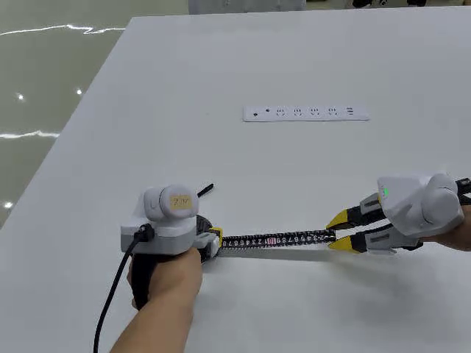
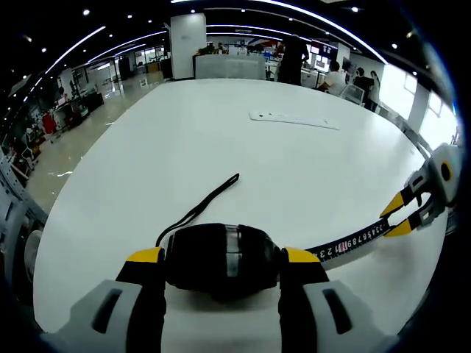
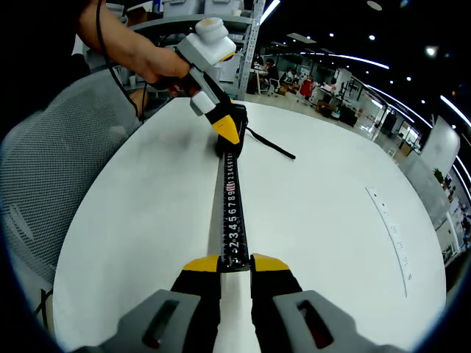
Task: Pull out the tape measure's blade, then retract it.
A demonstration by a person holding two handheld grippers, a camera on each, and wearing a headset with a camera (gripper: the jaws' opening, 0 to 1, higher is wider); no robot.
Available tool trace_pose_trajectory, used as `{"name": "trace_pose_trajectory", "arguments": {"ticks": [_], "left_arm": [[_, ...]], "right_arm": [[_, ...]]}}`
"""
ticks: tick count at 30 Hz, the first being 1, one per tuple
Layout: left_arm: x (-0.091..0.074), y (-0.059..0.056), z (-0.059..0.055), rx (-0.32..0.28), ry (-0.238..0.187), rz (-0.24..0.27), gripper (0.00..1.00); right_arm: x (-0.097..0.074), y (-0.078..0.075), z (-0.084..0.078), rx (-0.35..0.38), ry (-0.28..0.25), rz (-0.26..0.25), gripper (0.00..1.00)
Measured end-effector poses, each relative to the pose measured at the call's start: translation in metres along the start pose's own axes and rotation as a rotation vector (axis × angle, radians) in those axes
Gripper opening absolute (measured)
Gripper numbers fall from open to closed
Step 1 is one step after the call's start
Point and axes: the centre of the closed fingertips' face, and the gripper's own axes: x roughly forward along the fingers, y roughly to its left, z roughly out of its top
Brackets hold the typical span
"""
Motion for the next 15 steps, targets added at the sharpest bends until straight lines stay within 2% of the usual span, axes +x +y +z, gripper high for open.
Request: {"name": "trace_pose_trajectory", "arguments": {"ticks": [15], "left_arm": [[-0.0004, 0.0013, 0.0005, -0.016, -0.003, -0.009, 0.58]], "right_arm": [[0.0055, -0.0008, 0.0057, 0.005, -0.005, 0.005, 0.14]]}}
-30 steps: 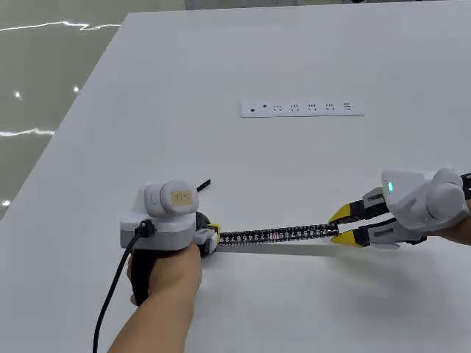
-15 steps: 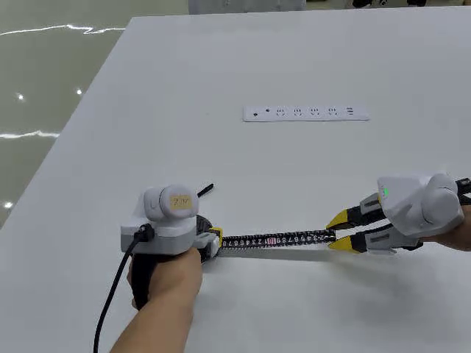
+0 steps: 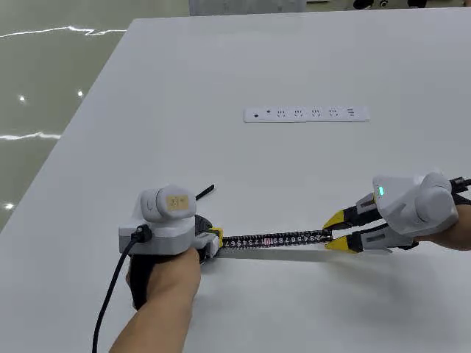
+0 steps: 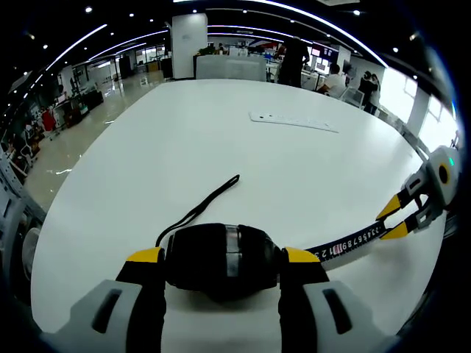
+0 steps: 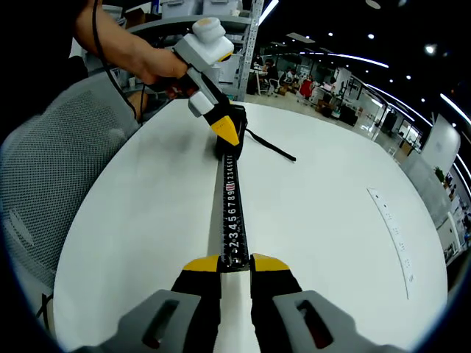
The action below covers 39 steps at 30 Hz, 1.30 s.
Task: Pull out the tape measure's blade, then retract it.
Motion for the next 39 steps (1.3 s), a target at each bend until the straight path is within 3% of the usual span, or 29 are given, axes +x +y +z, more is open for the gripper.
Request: {"name": "trace_pose_trajectory", "arguments": {"ticks": [39], "left_arm": [[0.004, 0.005, 0.002, -0.028, -0.003, -0.016, 0.58]], "right_arm": [[0.013, 0.001, 0.015, -0.010, -0.001, 0.022, 0.14]]}}
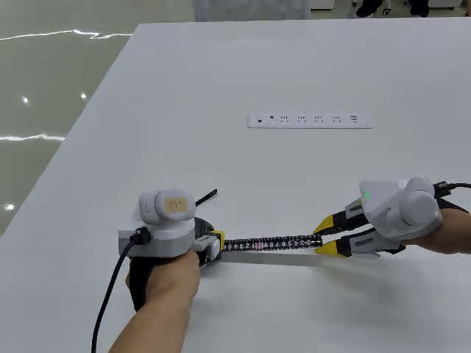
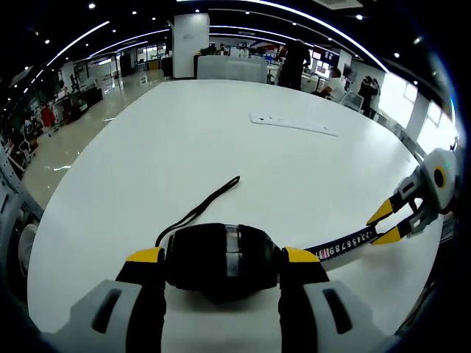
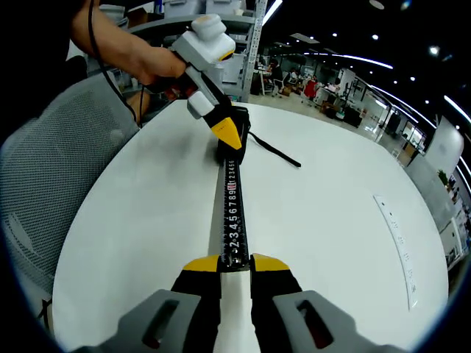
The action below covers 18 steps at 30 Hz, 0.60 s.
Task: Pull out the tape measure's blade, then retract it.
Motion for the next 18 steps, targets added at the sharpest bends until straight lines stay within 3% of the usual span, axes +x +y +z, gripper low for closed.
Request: {"name": "trace_pose_trajectory", "arguments": {"ticks": [18], "left_arm": [[-0.0032, -0.0012, -0.0007, -0.004, -0.001, -0.005, 0.58]], "right_arm": [[0.0061, 0.0001, 0.0042, -0.002, -0.005, 0.005, 0.14]]}}
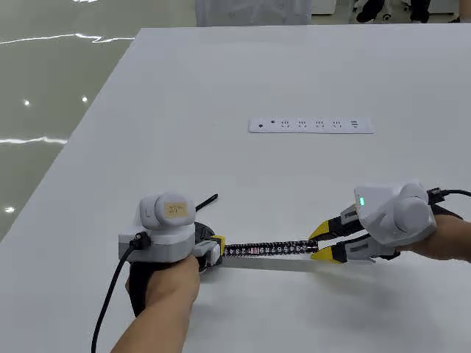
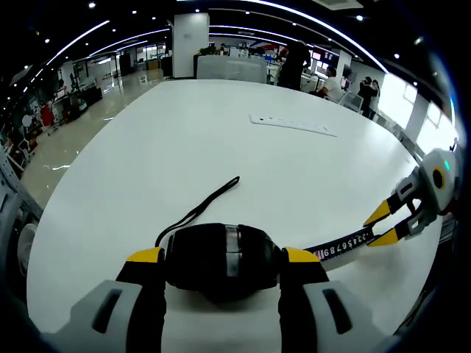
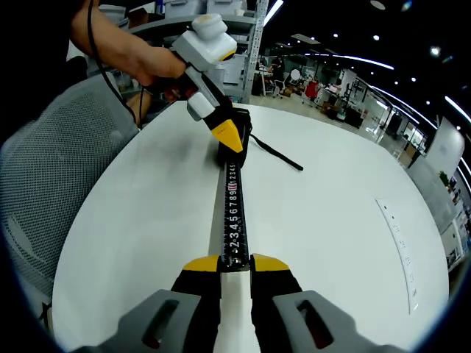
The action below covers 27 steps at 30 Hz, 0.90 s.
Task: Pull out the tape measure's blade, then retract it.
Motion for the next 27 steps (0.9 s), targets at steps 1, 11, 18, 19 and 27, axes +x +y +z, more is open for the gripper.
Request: {"name": "trace_pose_trajectory", "arguments": {"ticks": [1, 11, 18, 19, 27], "left_arm": [[0.000, 0.000, 0.000, 0.001, 0.000, -0.001, 0.58], [0.000, 0.000, -0.001, 0.001, 0.003, -0.004, 0.58], [-0.002, -0.001, -0.001, -0.002, 0.003, -0.005, 0.58], [-0.002, 0.000, -0.001, -0.002, 0.003, -0.005, 0.58], [0.000, 0.000, -0.001, -0.002, 0.003, -0.007, 0.58]], "right_arm": [[0.000, 0.000, 0.000, 0.000, 0.000, 0.002, 0.14], [0.005, 0.001, 0.004, 0.000, -0.004, 0.006, 0.14], [0.007, 0.002, 0.007, -0.003, -0.009, 0.009, 0.14], [0.007, 0.002, 0.008, -0.003, -0.008, 0.009, 0.14], [0.012, 0.002, 0.012, -0.005, -0.013, 0.012, 0.14]]}}
